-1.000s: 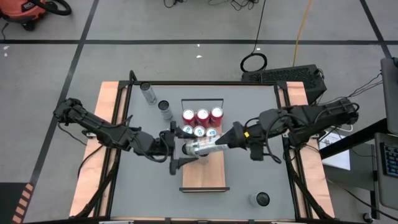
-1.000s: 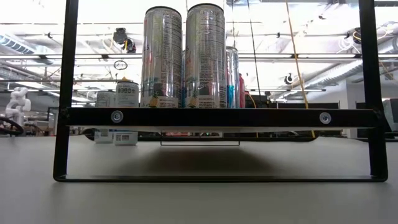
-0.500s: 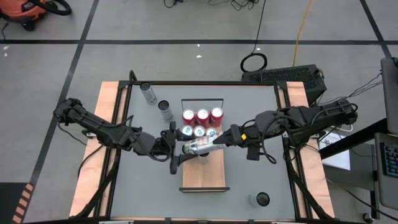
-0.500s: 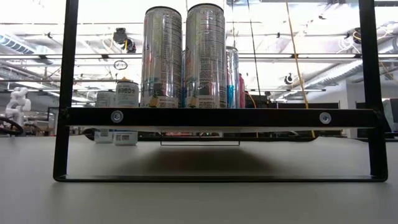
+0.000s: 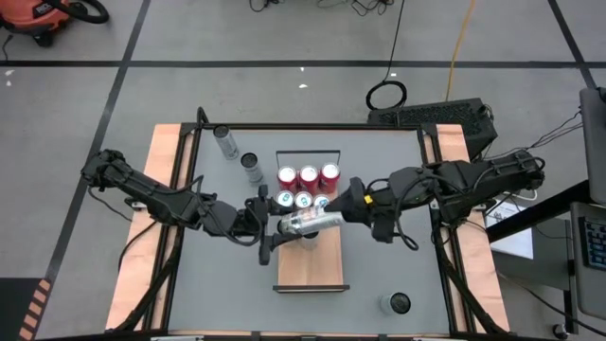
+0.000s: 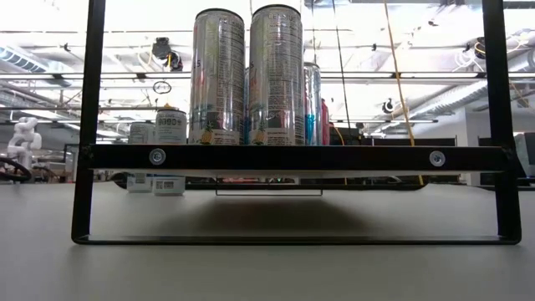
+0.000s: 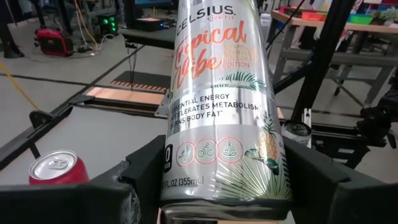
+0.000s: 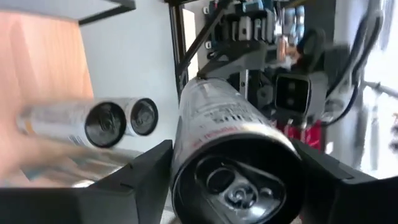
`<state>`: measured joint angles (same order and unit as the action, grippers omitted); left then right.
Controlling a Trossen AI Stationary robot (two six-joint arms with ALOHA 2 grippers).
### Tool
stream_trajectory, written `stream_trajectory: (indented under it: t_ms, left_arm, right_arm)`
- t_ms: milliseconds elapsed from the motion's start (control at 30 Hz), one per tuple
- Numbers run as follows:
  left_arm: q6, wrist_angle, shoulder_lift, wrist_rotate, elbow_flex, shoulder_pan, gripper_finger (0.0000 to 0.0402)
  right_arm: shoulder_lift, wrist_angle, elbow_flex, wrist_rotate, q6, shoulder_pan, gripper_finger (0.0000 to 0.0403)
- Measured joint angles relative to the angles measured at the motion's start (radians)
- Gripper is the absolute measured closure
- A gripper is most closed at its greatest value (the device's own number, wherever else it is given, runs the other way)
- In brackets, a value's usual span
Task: Place canned beverage on shelf
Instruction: Put the white-yellow soda can aligned with the other white-yellow soda cans on the shelf
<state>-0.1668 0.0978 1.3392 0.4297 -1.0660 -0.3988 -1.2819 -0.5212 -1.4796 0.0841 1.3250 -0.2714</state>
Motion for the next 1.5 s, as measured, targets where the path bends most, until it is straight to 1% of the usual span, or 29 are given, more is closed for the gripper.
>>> stream_trajectory:
  t_ms: [200,333,433,500,533,633,700,767,867,900,967,1033,1133,1233,1300,1400,1500]
  left_arm:
    - [0.066,0.011,0.000,0.000,0.000,-0.001,0.0154]
    - [0.125,0.034,0.000,0.007,0.001,-0.007,0.0155]
    - [0.223,0.044,0.000,0.031,-0.008,-0.022,0.0155]
    - [0.289,0.047,0.000,0.045,-0.023,-0.036,0.0155]
    - [0.321,0.048,0.001,0.054,-0.032,-0.044,0.0155]
    - [0.410,0.053,0.000,0.075,-0.050,-0.071,0.0155]
    - [0.465,0.054,0.000,0.113,-0.054,-0.090,0.0155]
    - [0.515,0.072,0.000,0.175,-0.054,-0.108,0.0155]
    - [0.563,0.113,0.000,0.277,-0.056,-0.131,0.0155]
    - [0.569,0.126,0.000,0.300,-0.056,-0.137,0.0155]
    - [0.573,0.145,0.000,0.341,-0.056,-0.146,0.0155]
    - [0.567,0.160,0.000,0.346,-0.056,-0.148,0.0155]
    - [0.550,0.193,0.016,0.349,-0.056,-0.147,0.0155]
    - [0.554,0.241,0.053,0.362,-0.056,-0.147,0.0155]
    - [0.574,0.286,0.080,0.397,-0.056,-0.151,0.0155]
    - [0.633,0.356,0.121,0.475,-0.056,-0.160,0.0155]
    - [0.701,0.456,0.169,0.489,-0.056,-0.161,0.0155]
  right_arm:
    - [0.000,0.000,0.000,-0.001,-0.197,0.000,0.0138]
    - [0.002,0.000,-0.001,0.001,-0.390,0.000,0.0124]
    - [0.002,-0.004,-0.001,0.043,-0.615,-0.001,0.0113]
    - [0.002,-0.017,-0.001,0.081,-0.816,-0.001,0.0106]
    - [0.002,-0.028,-0.001,0.111,-0.915,-0.001,0.0104]
    - [0.010,-0.068,-0.001,0.222,-1.117,-0.001,0.0101]
    - [0.015,-0.093,-0.001,0.261,-1.224,0.000,0.0101]
    - [0.016,-0.127,0.001,0.253,-1.312,0.000,0.0101]
    - [0.022,-0.090,0.061,0.229,-1.397,-0.014,0.0101]
    - [0.028,-0.051,0.101,0.231,-1.418,-0.022,0.0101]
    - [0.039,0.086,0.201,0.231,-1.454,-0.039,0.0101]
    - [0.049,0.317,0.319,0.227,-1.459,-0.062,0.0101]
    - [0.050,0.721,0.472,0.228,-1.403,-0.090,0.0101]
    - [0.049,1.013,0.578,0.230,-1.377,-0.096,0.0101]
    - [0.049,1.117,0.622,0.230,-1.361,-0.095,0.0101]
    - [0.049,1.182,0.641,0.230,-1.326,-0.103,0.0101]
    - [0.049,1.228,0.641,0.227,-1.285,-0.106,0.0101]
